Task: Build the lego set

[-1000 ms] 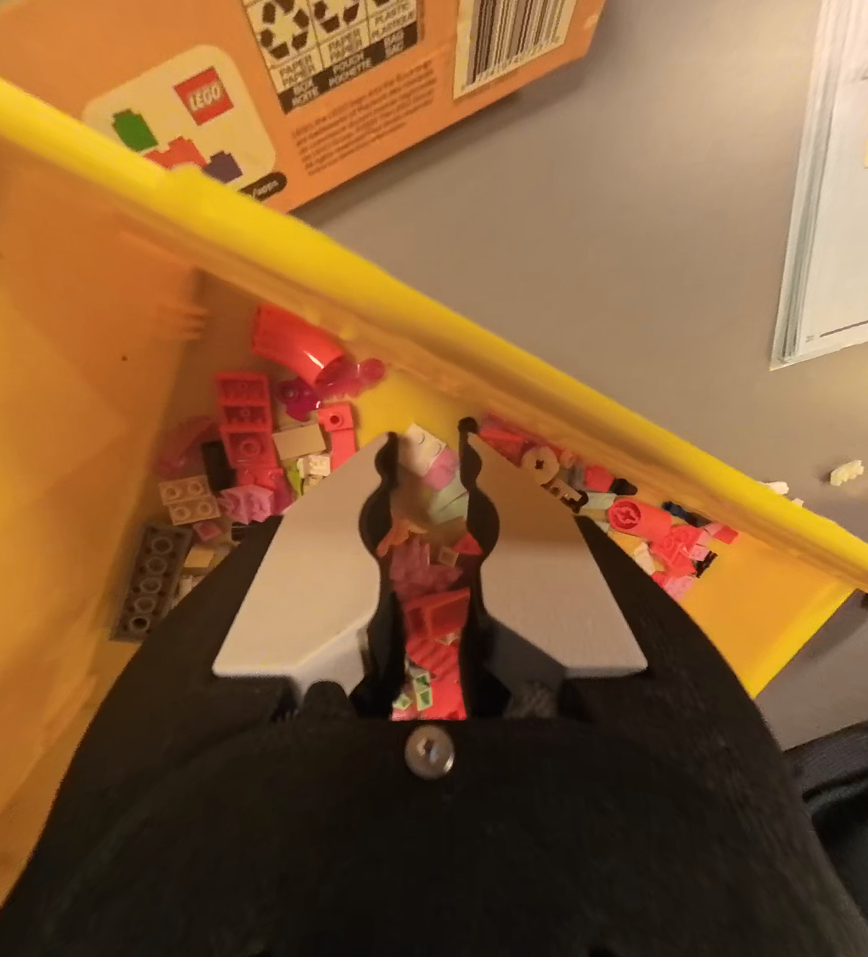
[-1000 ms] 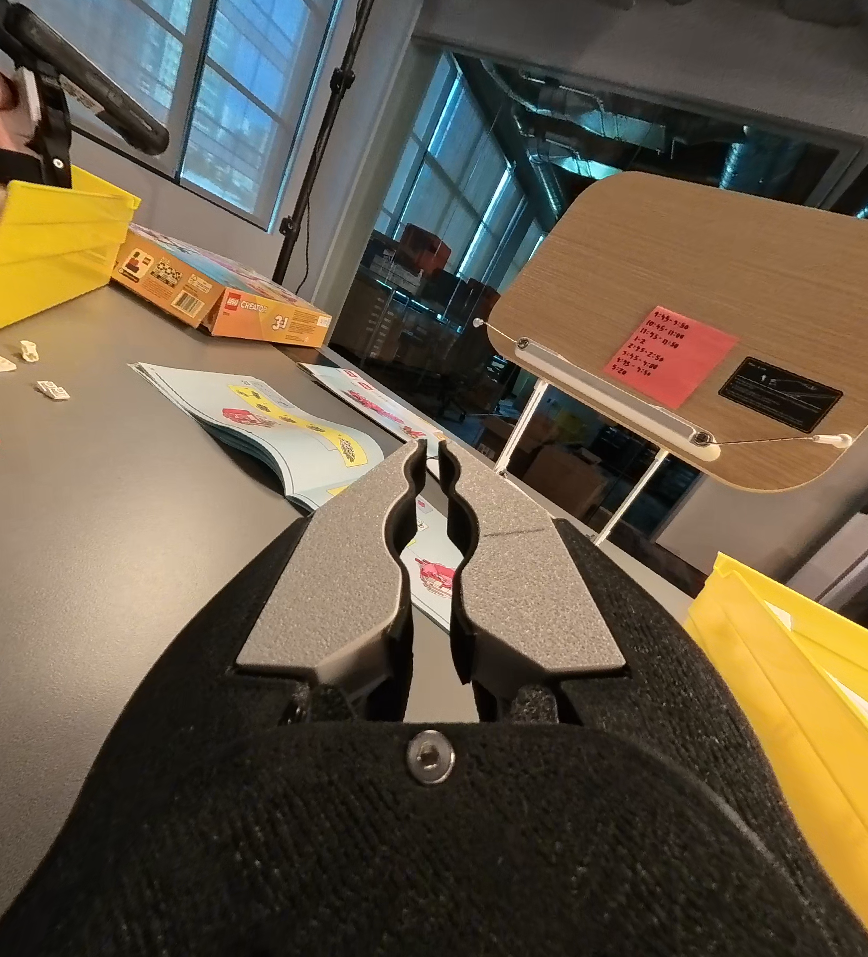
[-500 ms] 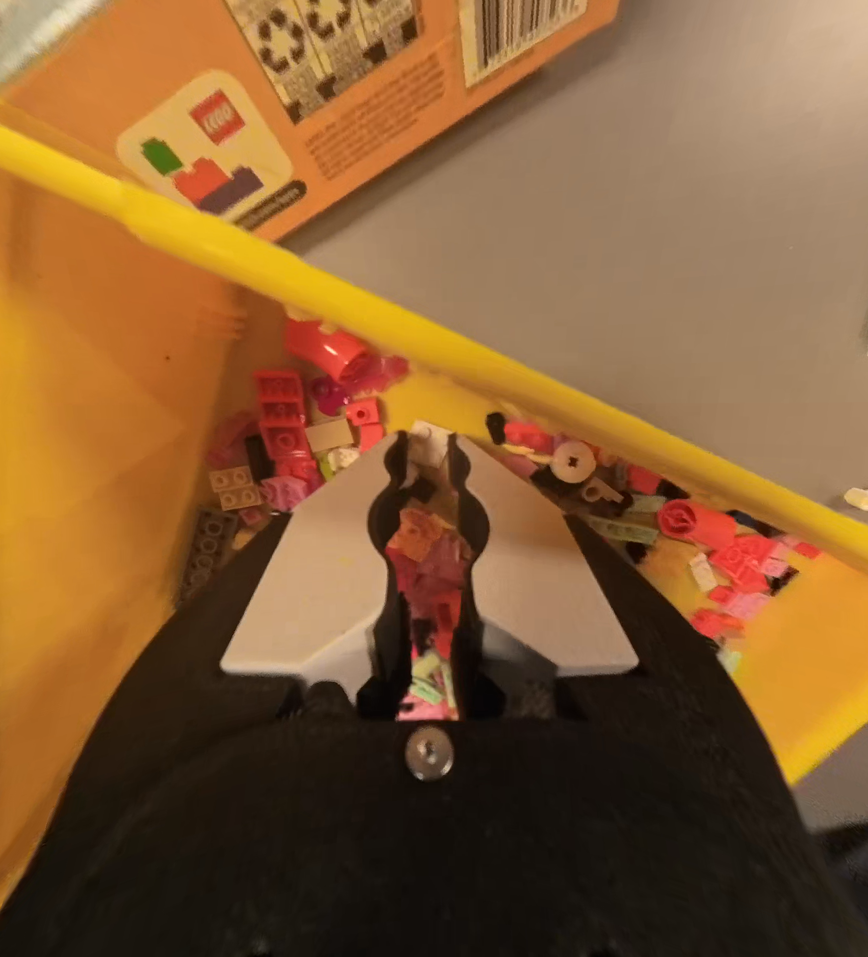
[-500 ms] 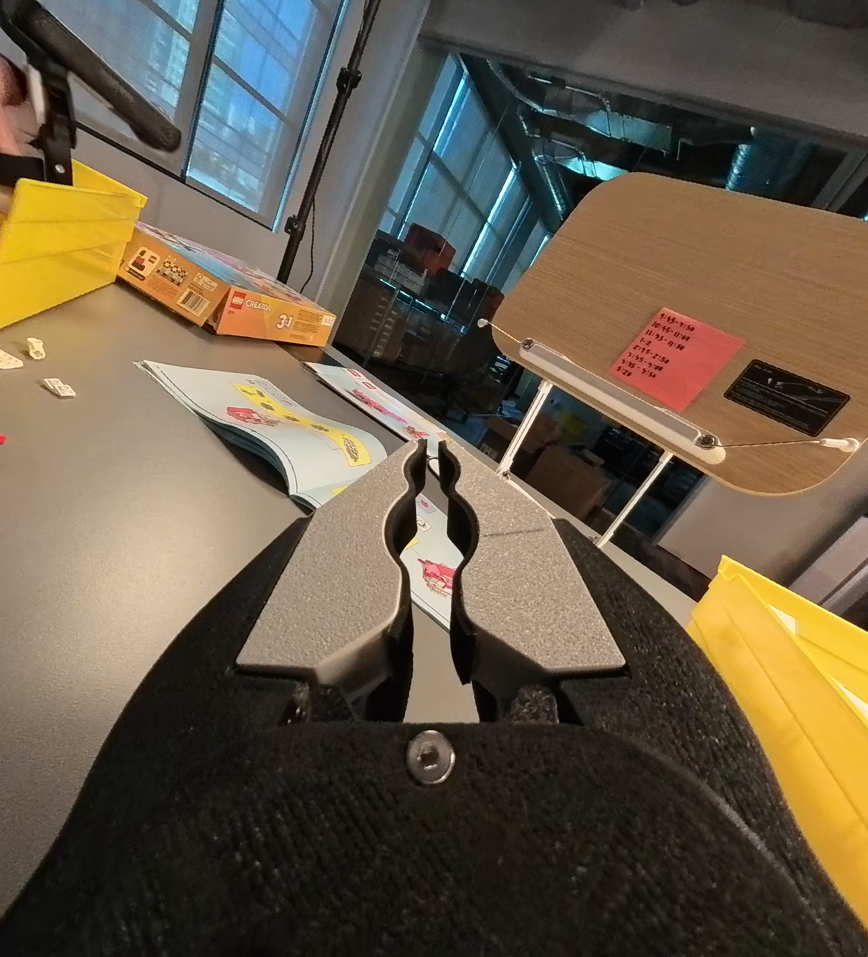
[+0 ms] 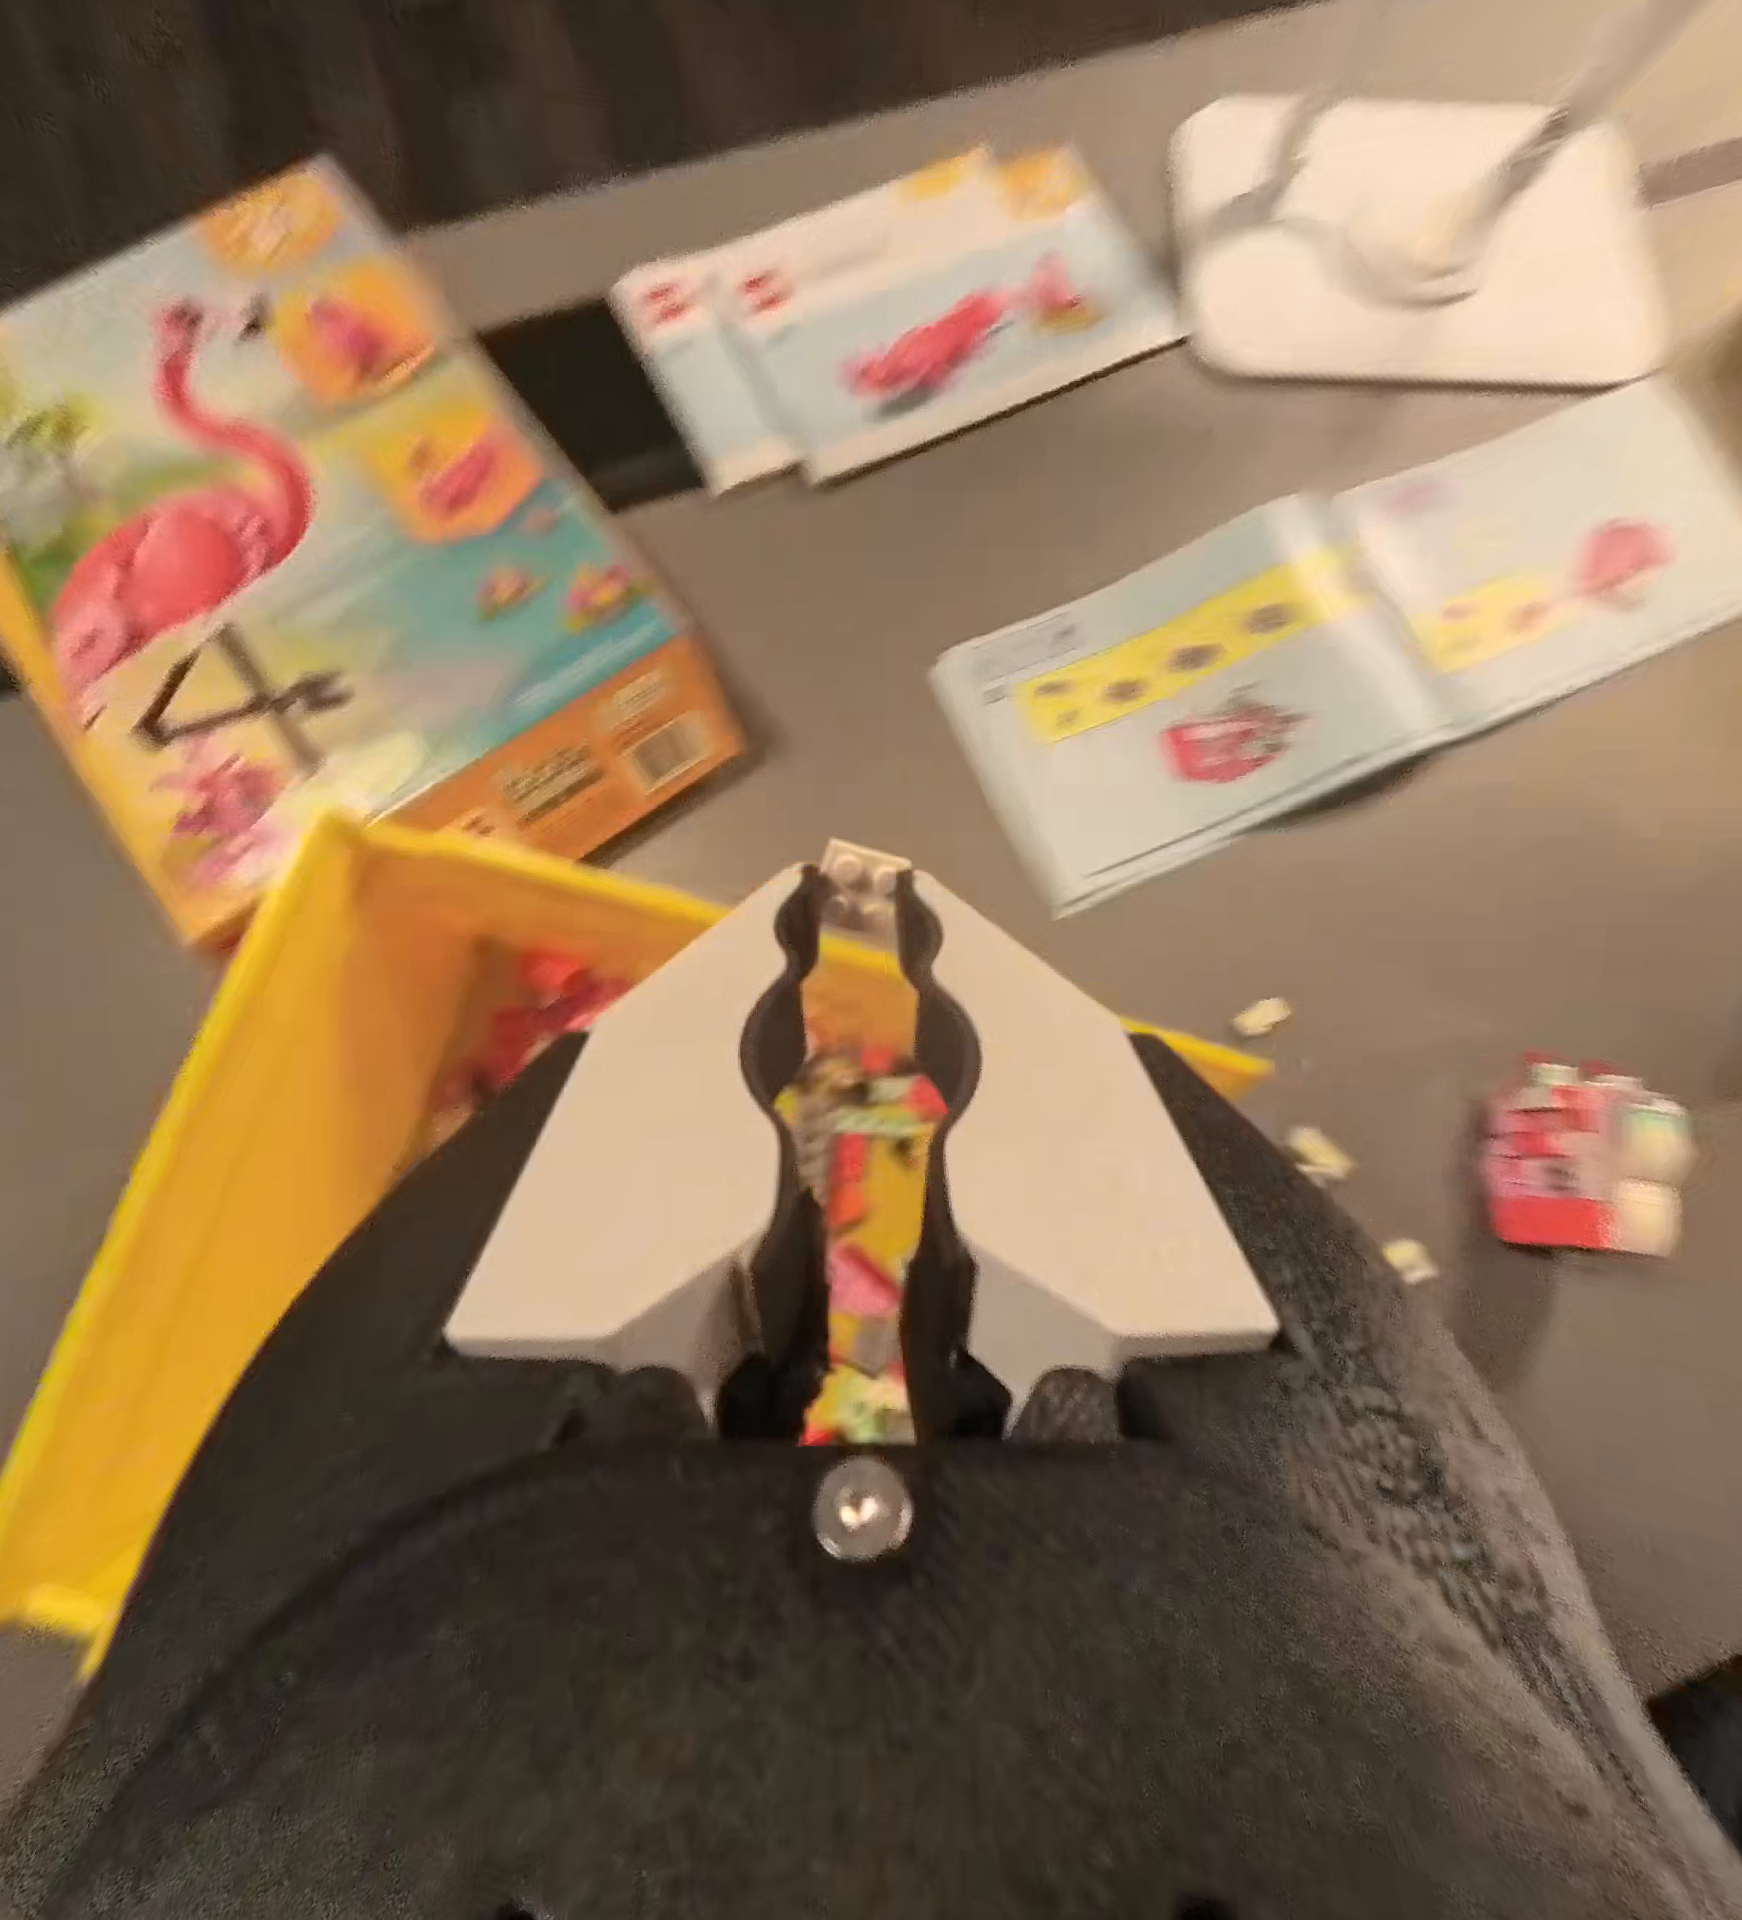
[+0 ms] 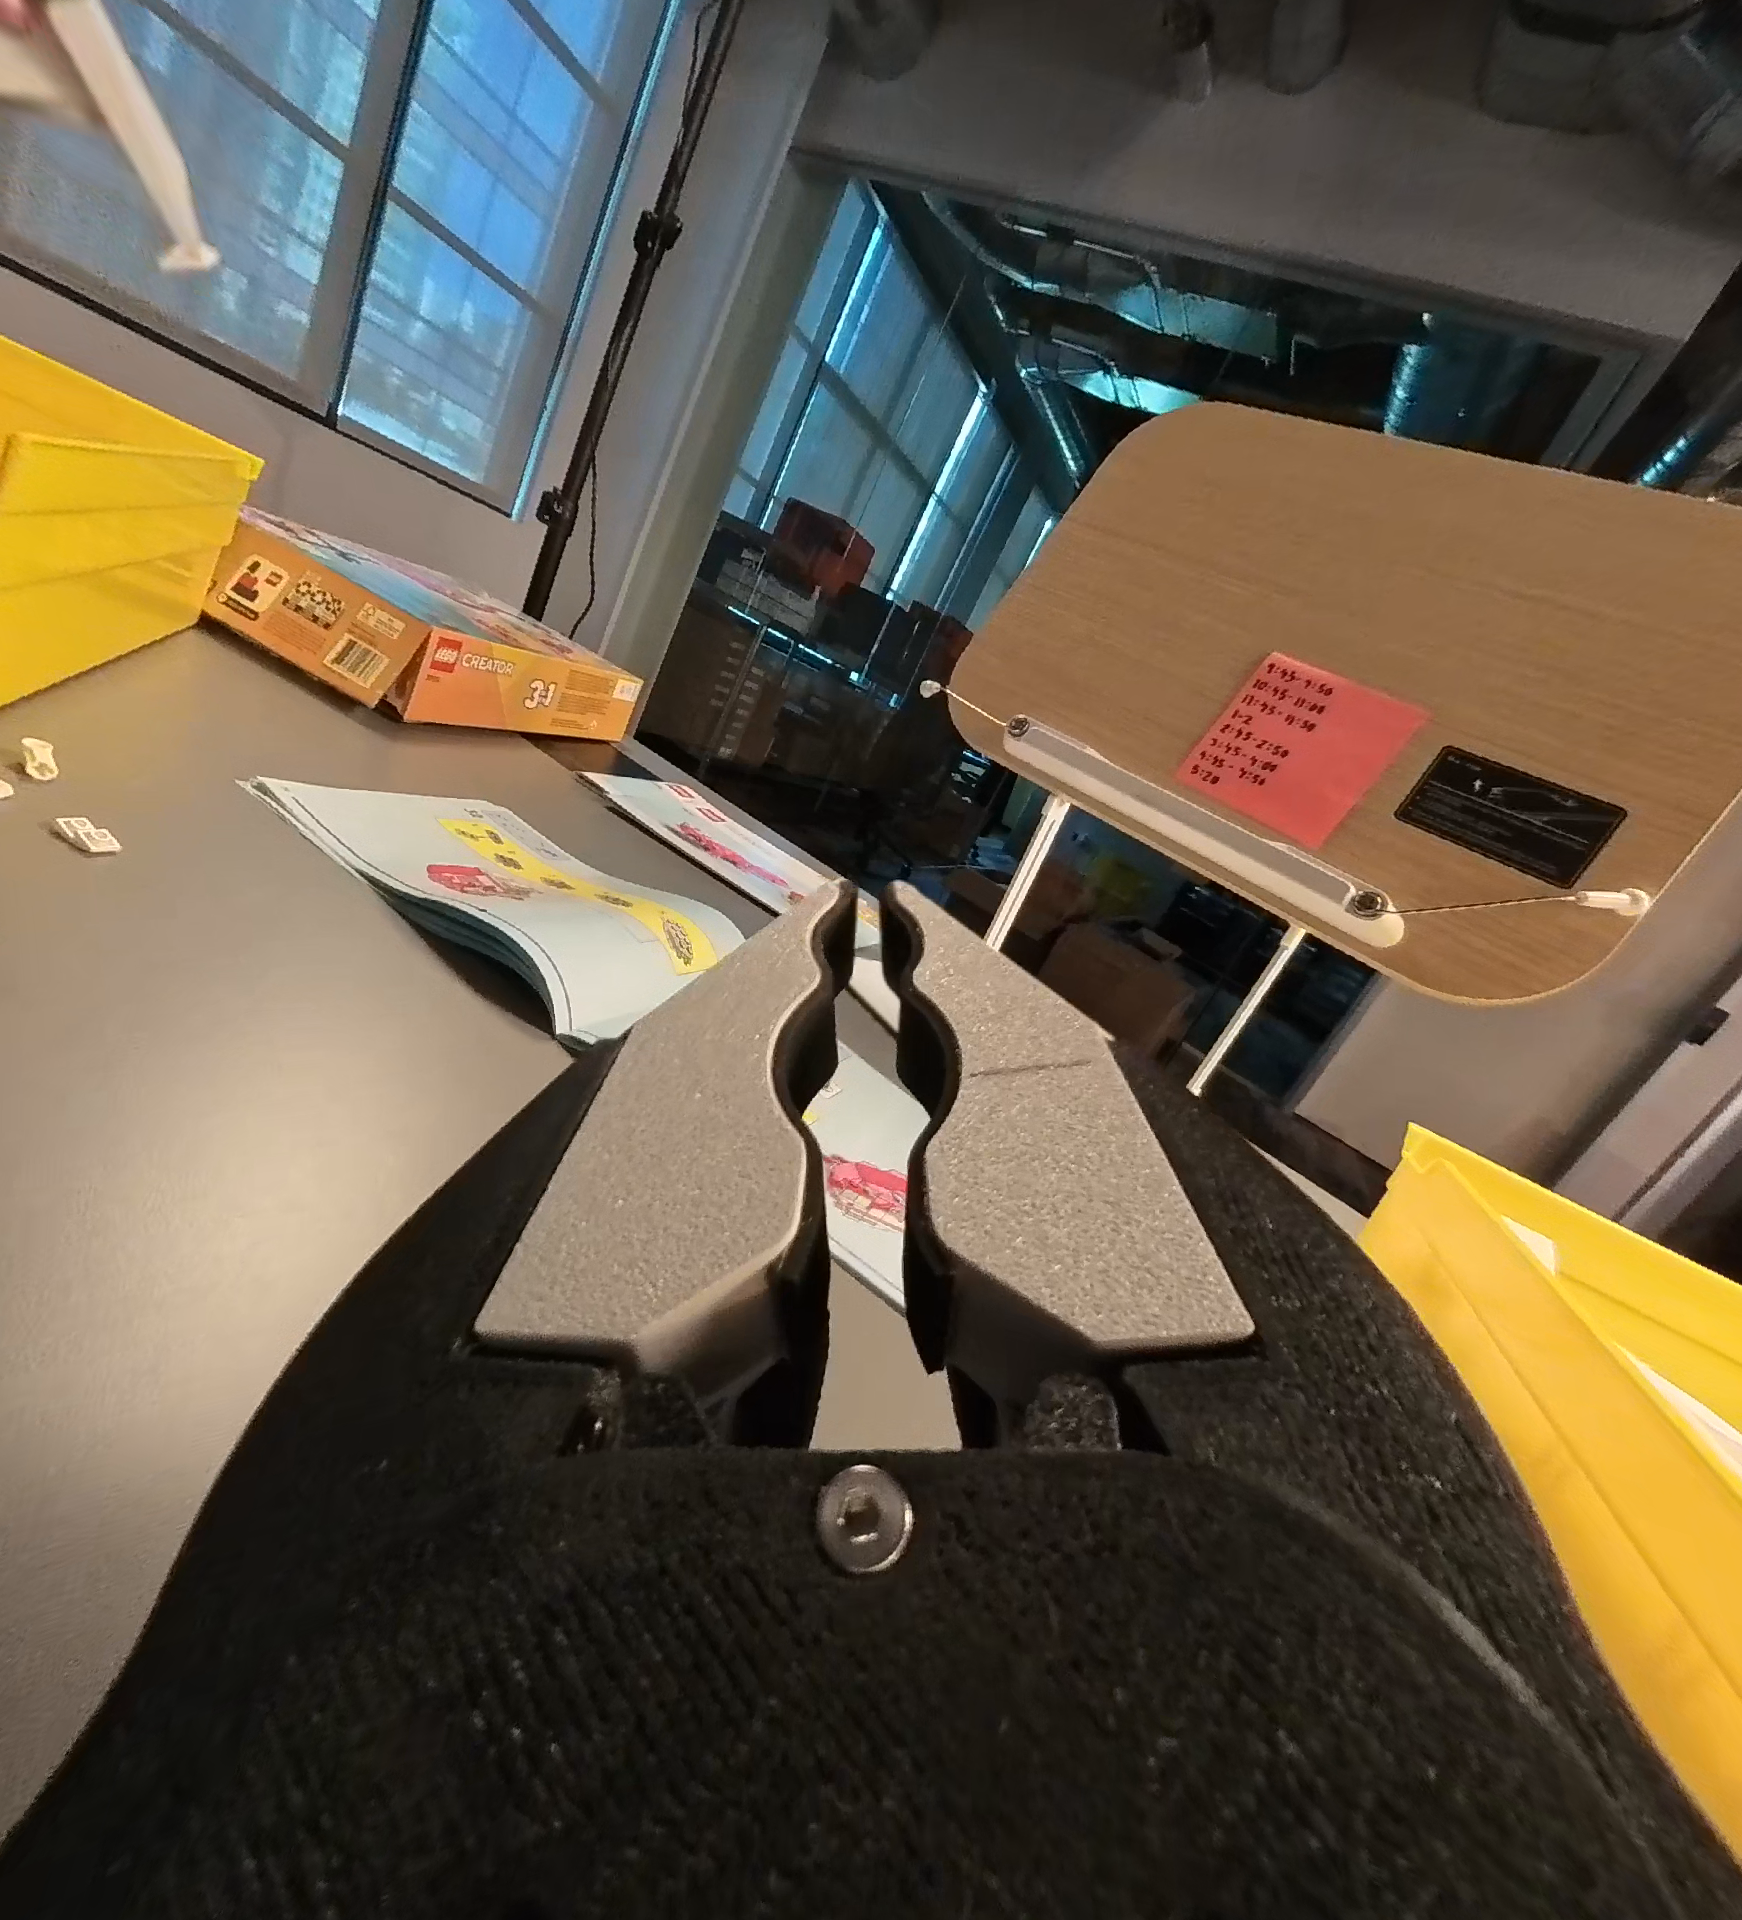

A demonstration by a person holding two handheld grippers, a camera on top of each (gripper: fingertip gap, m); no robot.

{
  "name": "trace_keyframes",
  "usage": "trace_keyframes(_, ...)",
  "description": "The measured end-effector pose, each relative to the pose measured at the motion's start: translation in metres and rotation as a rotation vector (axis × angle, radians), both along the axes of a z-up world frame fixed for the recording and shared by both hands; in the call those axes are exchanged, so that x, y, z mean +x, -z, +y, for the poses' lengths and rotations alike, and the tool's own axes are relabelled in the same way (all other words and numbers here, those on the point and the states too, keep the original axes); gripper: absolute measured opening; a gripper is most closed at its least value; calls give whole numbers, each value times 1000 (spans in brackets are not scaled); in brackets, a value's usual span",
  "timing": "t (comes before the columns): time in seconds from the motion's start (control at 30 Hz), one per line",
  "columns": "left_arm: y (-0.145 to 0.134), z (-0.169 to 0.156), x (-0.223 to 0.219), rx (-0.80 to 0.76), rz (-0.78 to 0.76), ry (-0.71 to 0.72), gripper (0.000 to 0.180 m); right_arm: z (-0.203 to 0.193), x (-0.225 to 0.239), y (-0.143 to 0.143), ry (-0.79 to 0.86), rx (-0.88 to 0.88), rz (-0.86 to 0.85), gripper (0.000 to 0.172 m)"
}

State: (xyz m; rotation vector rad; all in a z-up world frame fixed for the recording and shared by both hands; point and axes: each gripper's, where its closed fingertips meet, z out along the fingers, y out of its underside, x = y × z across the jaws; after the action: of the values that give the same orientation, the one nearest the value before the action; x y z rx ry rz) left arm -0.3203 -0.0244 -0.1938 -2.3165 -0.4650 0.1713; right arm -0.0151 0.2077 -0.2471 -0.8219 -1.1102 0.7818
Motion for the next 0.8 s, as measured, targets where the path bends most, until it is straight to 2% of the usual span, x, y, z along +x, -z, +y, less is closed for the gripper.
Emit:
trace_keyframes(0.07, -15, 29, 49, 50, -4, 129, 14, 2, 2, -2, 9, -9, 13, 2)
trace_keyframes(0.13, -14, 60, 106, 47, -25, 286, 14, 5, 5, -5, 14, -27, 32, 2)
trace_keyframes(0.23, 20, 95, 190, -62, -84, 523, 14, 12, 9, -6, 26, -61, 45, 2)
trace_keyframes(0.33, 71, 115, 242, -222, -106, 671, 14, 20, 14, -8, 42, -96, 65, 2)
trace_keyframes(0.4, 96, 125, 259, -283, -136, 709, 14, 23, 16, -8, 44, -118, 72, 3)
trace_keyframes(0.6, 142, 145, 273, -381, -250, 699, 14, 23, 15, -7, 21, -143, 71, 3)
trace_keyframes(0.8, 167, 145, 276, -467, -264, 689, 14, 21, 14, -6, 3, -149, 66, 3)
